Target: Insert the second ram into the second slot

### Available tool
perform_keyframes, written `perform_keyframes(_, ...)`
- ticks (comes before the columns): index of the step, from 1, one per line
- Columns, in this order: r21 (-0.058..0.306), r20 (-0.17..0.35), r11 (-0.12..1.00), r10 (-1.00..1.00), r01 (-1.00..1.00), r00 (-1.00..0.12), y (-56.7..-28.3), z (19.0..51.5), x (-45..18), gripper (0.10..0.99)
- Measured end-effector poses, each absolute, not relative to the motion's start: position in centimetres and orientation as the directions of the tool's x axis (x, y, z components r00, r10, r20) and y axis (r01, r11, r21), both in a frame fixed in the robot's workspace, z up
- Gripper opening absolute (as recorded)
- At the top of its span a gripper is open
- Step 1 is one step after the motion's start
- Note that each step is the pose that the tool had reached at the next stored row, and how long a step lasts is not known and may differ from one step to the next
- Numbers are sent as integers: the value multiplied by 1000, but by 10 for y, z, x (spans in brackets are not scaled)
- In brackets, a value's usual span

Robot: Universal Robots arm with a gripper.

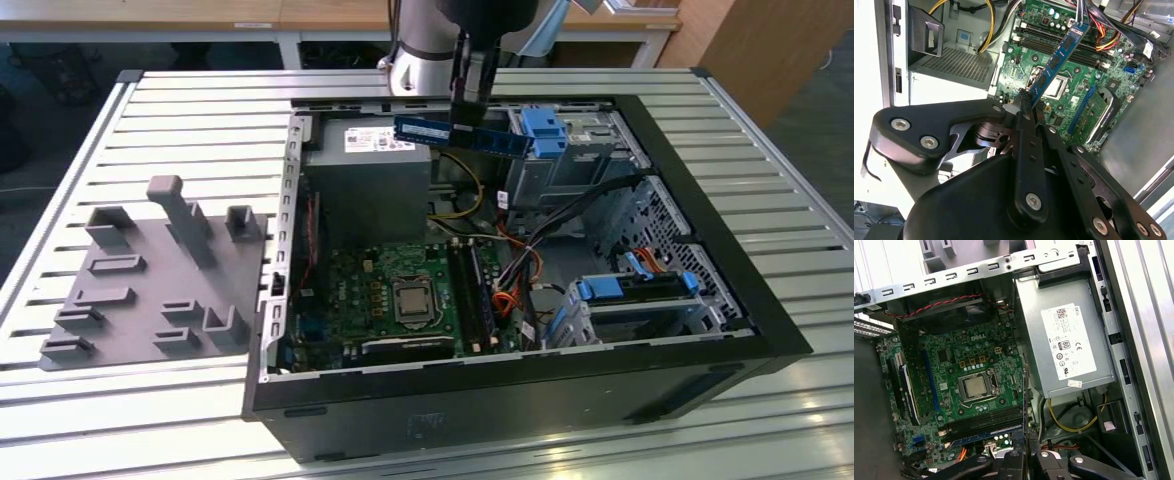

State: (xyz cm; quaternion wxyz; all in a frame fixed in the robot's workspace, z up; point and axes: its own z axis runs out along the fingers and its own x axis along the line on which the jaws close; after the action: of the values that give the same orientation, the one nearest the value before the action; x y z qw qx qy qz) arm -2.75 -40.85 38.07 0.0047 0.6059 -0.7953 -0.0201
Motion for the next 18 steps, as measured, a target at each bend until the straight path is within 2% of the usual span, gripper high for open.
perform_keyframes(18,38,-17,285,-958,-958,-285,-409,381,-28,141)
